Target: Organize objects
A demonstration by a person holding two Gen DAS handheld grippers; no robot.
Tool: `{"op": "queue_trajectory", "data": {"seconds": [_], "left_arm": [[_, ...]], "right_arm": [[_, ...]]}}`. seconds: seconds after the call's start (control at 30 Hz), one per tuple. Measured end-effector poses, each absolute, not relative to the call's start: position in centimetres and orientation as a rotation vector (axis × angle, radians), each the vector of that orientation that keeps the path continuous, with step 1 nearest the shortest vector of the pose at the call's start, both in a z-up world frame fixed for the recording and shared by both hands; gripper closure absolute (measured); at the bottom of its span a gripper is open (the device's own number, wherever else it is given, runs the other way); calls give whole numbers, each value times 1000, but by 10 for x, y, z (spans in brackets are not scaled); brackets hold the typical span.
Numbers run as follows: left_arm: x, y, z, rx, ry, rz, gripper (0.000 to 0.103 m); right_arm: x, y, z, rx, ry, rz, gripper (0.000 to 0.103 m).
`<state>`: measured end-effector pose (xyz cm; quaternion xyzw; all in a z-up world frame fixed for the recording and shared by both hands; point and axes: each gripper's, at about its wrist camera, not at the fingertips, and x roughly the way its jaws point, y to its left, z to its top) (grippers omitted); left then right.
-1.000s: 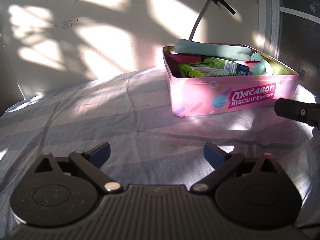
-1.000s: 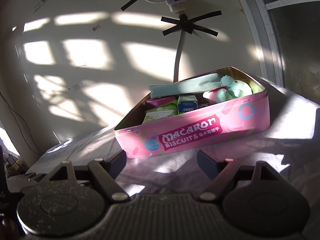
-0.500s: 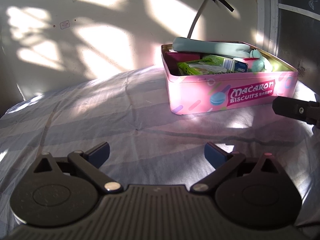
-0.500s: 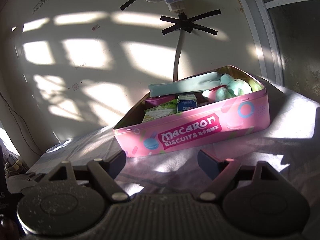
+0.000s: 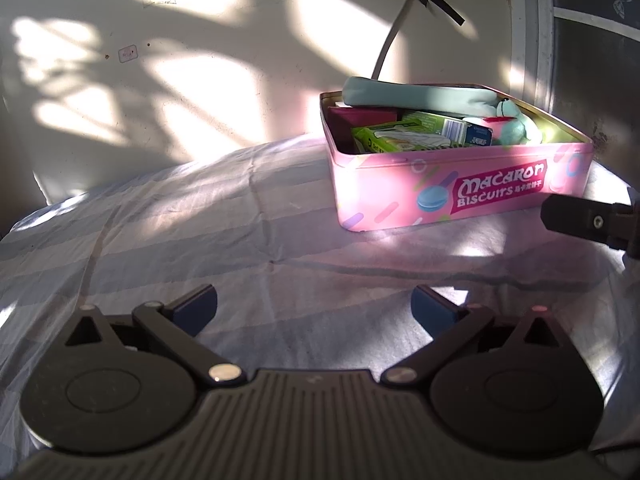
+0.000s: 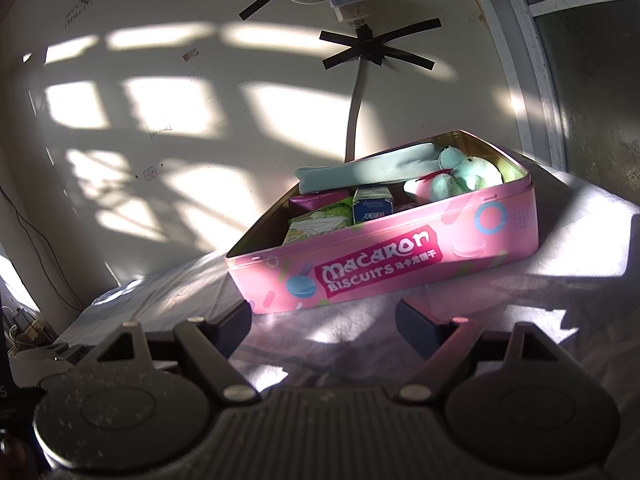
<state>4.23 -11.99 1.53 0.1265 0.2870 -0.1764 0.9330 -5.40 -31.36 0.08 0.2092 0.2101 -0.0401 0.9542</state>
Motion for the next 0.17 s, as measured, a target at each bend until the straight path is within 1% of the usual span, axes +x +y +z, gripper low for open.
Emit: {"op": "queue_trajectory", "data": {"seconds": [0.17], "left_arm": [[34, -123, 20, 287, 525, -381, 0]], "right_arm": [[-54, -314, -1, 426, 428, -84, 21]]}}
